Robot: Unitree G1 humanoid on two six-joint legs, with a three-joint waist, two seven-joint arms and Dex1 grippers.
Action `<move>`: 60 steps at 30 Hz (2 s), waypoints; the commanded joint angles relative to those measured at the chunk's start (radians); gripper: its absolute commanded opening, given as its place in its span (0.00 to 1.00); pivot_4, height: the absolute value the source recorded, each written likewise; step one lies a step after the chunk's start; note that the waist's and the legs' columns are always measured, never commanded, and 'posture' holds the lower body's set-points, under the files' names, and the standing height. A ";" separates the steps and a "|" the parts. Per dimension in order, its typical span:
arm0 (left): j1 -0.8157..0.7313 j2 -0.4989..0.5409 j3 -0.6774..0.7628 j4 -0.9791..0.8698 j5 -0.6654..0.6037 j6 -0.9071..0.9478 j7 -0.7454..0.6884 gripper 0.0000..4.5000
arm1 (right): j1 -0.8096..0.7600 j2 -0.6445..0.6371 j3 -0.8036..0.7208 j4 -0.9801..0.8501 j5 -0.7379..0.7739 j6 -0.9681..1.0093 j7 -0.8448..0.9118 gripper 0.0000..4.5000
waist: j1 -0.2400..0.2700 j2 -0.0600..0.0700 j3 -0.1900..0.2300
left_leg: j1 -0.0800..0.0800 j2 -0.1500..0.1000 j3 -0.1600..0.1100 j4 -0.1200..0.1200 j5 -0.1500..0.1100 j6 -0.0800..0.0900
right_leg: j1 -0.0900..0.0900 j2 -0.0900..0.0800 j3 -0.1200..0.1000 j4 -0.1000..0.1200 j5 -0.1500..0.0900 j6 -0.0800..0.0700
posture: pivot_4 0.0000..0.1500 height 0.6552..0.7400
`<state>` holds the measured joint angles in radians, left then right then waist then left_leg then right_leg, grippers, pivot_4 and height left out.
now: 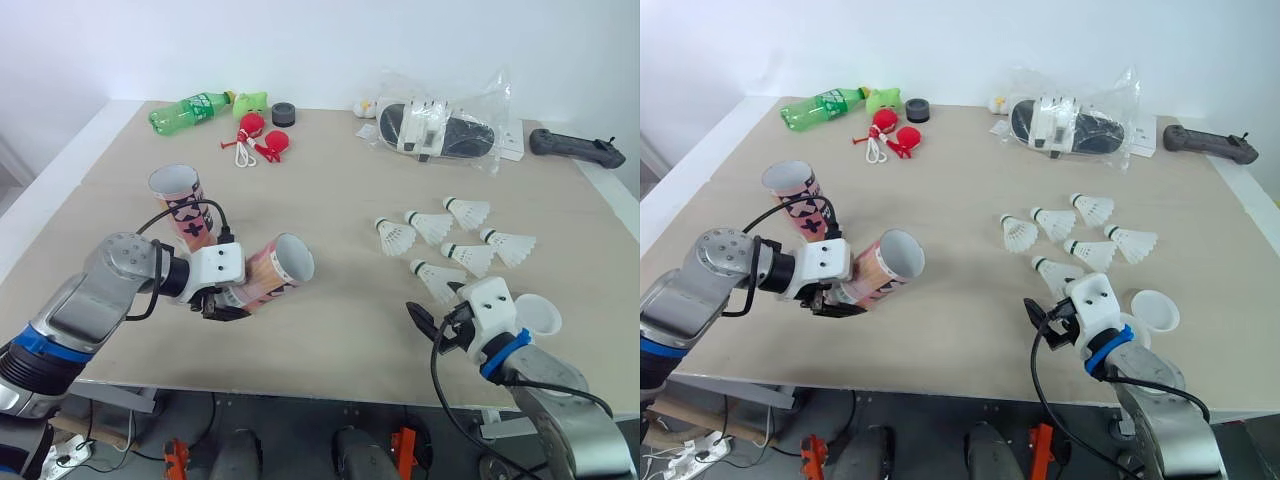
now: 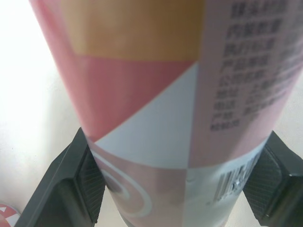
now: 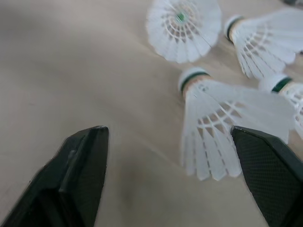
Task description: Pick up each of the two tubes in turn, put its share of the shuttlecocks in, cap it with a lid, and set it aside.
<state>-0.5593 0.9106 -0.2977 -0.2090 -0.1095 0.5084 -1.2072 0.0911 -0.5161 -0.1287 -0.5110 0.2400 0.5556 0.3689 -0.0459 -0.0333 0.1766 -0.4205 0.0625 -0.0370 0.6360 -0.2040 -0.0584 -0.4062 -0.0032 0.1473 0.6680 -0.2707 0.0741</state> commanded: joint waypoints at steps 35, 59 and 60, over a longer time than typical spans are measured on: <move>-0.061 -0.101 -0.063 0.012 0.064 0.023 -0.030 0.76 | -0.690 -0.381 0.342 -0.088 0.170 -0.025 0.581 0.01 | 0.003 0.007 0.001 | -0.002 -0.001 -0.009 0.002 0.002 0.003 | 0.002 0.000 -0.009 0.000 0.001 -0.001 | 1.00 1.00; -0.047 -0.109 -0.049 0.004 0.061 0.044 -0.013 0.76 | -0.632 -0.242 0.137 -0.111 0.261 0.175 0.455 0.99 | 0.010 0.007 0.001 | -0.002 -0.003 -0.014 0.003 0.003 0.005 | 0.003 -0.002 -0.012 0.004 0.001 -0.001 | 1.00 1.00; -0.046 -0.108 -0.048 0.003 0.061 0.045 -0.013 0.76 | -0.622 -0.245 0.128 -0.112 0.258 0.179 0.446 0.99 | 0.010 0.007 0.001 | -0.002 -0.003 -0.014 0.003 0.003 0.005 | 0.003 -0.002 -0.012 0.004 0.001 -0.001 | 1.00 1.00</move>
<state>-0.6202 0.8055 -0.3364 -0.1860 -0.0432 0.5480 -1.2215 -0.5373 -0.7505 0.0469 -0.5874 0.4878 0.7231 0.8433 -0.0358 -0.0261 0.1774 -0.4228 0.0598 -0.0505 0.6387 -0.2008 -0.0536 -0.4034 -0.0047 0.1350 0.6720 -0.2702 0.0727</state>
